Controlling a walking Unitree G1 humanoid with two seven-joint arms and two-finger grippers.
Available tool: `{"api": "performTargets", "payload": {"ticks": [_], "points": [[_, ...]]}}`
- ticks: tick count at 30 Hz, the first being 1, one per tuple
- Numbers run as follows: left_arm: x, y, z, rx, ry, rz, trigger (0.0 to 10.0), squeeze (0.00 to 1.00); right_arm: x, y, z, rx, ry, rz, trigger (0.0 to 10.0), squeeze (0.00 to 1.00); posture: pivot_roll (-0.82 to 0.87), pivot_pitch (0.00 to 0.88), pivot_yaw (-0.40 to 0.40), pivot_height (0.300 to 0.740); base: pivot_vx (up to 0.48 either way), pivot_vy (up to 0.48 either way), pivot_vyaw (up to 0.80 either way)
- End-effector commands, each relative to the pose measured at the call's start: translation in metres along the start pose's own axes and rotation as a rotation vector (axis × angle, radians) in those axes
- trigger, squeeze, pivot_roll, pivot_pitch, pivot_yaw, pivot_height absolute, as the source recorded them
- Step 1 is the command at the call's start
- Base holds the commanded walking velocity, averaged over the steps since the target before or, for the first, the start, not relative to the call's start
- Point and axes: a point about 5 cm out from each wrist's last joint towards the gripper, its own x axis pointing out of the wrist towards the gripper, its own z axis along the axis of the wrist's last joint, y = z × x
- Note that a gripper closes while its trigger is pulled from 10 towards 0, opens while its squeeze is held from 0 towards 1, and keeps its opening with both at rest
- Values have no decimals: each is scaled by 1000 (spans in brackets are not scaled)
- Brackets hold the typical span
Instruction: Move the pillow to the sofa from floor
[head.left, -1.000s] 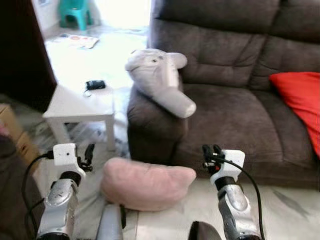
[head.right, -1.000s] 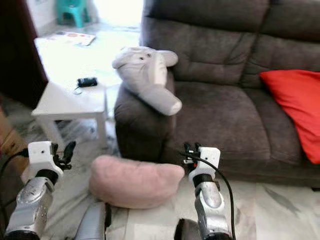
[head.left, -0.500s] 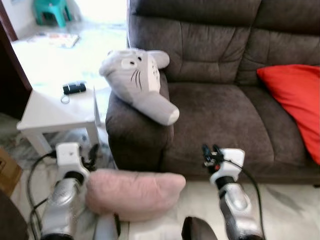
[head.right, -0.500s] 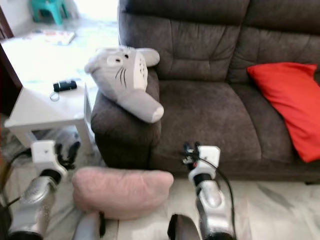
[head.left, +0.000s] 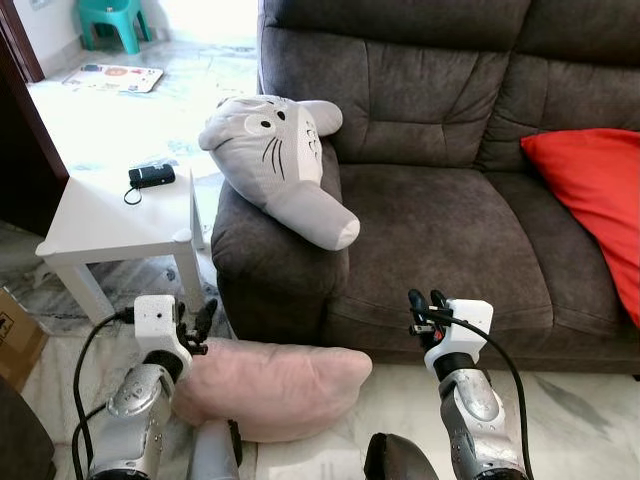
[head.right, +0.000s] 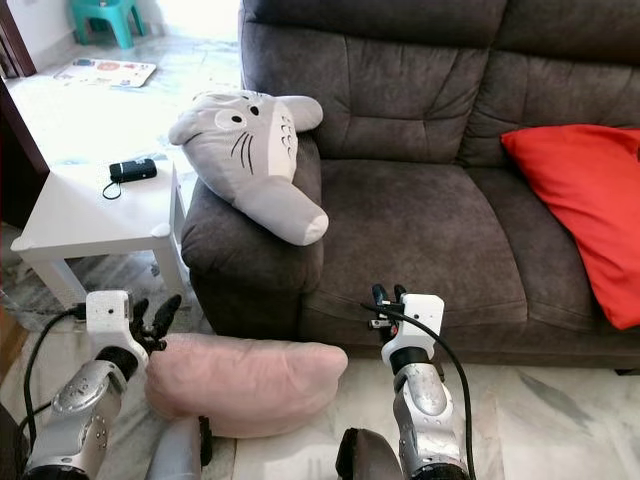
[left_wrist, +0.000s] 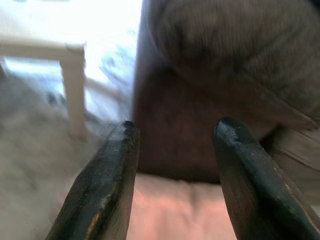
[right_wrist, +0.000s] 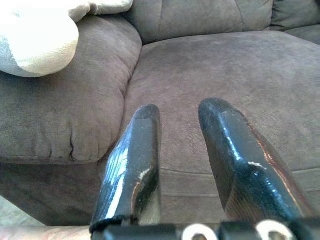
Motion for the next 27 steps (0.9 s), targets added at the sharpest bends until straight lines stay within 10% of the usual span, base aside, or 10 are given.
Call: {"api": "performTargets", "payload": {"ticks": [1, 11, 12, 14, 15, 27], "points": [[-2, 4, -10, -85, 46, 10, 10000, 0, -2, -6, -1, -4, 7, -17, 10000, 0, 137, 54, -107, 576, 0, 0, 0], [0, 50, -30, -355, 147, 195, 10000, 0, -4, -11, 0, -16, 8, -18, 10000, 0, 107, 65, -121, 576, 0, 0, 0], [0, 51, -30, -366, 147, 195, 10000, 278, -4, -12, 1, -21, 8, -18, 10000, 0, 104, 66, -123, 576, 0, 0, 0], [1, 52, -30, -377, 146, 189, 10000, 467, -5, -13, 1, -26, 8, -17, 10000, 0, 98, 71, -128, 576, 0, 0, 0], [1, 52, -30, -375, 153, 188, 10000, 996, -5, -15, 2, -28, 8, -18, 10000, 0, 96, 72, -129, 576, 0, 0, 0], [4, 50, -42, -369, 221, 176, 10000, 1000, -7, -22, 7, -57, 12, -2, 10000, 0, 71, 95, -167, 576, 0, 0, 0]]}}
